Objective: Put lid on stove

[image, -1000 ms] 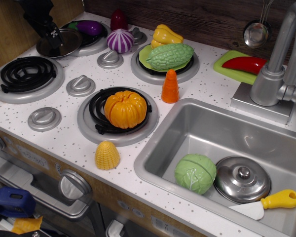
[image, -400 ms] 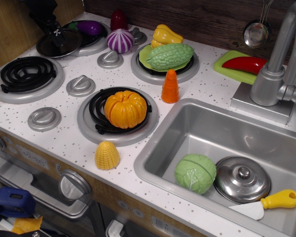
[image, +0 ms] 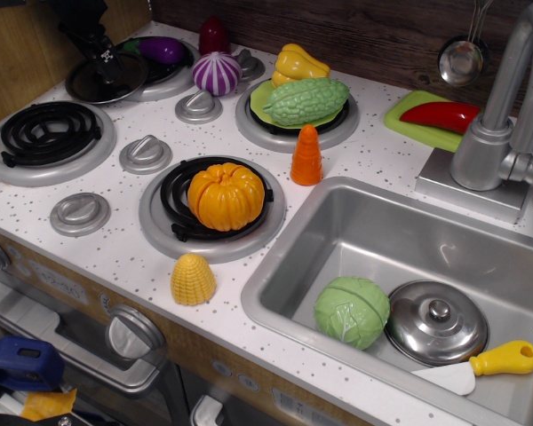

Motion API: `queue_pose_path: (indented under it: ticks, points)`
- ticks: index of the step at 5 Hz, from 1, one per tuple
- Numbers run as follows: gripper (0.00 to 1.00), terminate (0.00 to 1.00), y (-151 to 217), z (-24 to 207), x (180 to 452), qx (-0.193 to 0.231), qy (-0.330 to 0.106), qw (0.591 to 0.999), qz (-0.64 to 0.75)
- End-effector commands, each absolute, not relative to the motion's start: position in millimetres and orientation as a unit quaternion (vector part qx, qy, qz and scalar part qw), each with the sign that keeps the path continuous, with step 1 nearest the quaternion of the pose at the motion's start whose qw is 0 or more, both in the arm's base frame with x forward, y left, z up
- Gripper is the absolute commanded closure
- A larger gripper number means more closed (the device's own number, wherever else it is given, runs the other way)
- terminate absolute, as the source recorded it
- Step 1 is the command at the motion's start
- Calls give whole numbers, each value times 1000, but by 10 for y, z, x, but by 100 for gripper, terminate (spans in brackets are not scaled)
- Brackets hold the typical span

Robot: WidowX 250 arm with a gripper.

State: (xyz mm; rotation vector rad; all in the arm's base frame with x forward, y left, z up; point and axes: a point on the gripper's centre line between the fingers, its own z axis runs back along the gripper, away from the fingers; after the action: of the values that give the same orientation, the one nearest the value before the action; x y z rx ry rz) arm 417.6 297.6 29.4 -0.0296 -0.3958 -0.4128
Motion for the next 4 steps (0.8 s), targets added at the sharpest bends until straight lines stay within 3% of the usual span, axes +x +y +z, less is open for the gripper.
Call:
queue_pose_path:
  ticks: [1, 2, 3, 4]
  points:
    - [100, 0, 2929, 578, 4205, 6, -212, 956, -204]
    - [0, 0, 2891, 563, 4184, 5, -213, 956, -201]
    - [100, 0, 2840, 622, 4166, 38, -208, 957, -199]
    - [100, 0, 2816, 776, 4154, 72, -200, 956, -201]
